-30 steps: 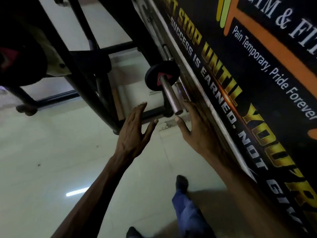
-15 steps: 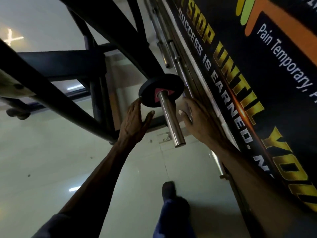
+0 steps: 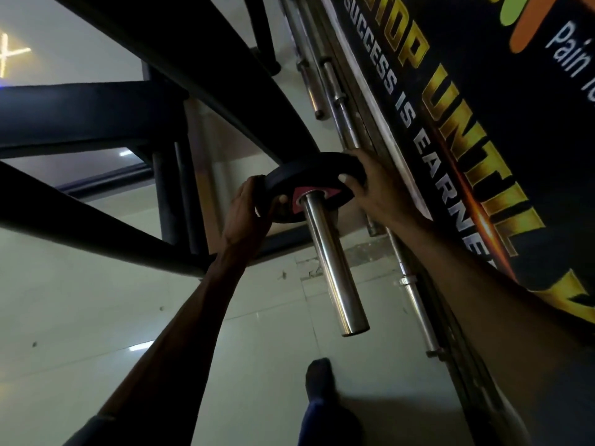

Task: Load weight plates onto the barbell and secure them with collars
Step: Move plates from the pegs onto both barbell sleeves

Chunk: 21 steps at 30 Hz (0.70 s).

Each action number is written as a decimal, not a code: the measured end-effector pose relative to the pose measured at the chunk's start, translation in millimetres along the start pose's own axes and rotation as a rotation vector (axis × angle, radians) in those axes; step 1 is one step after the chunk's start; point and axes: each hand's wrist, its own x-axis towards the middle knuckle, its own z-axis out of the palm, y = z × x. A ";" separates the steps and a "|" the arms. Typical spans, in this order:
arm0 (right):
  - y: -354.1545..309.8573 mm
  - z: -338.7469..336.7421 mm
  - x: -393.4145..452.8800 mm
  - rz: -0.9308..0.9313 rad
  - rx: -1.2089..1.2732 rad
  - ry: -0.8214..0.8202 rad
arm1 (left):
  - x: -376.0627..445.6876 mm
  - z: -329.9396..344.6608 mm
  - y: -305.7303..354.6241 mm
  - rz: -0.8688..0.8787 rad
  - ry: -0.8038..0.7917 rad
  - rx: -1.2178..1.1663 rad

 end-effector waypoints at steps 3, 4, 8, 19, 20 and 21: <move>1.3 2.2 -0.5 -0.010 0.008 0.046 | 1.0 2.4 -2.5 -0.066 0.008 -0.028; 1.4 3.6 -1.8 -0.015 0.008 0.054 | -0.9 4.0 -2.4 -0.072 0.022 -0.034; -2.7 6.0 -15.9 -0.019 0.009 0.079 | -15.7 10.8 2.4 -0.095 0.066 -0.043; -0.6 -6.8 -187.9 -0.035 0.013 0.086 | -176.4 26.5 53.0 -0.167 0.024 -0.005; -0.5 -8.6 -206.1 -0.036 0.006 0.088 | -194.1 27.2 59.6 -0.170 0.018 -0.007; -0.9 -9.7 -222.6 -0.041 -0.004 0.096 | -210.0 27.9 66.1 -0.170 0.016 -0.011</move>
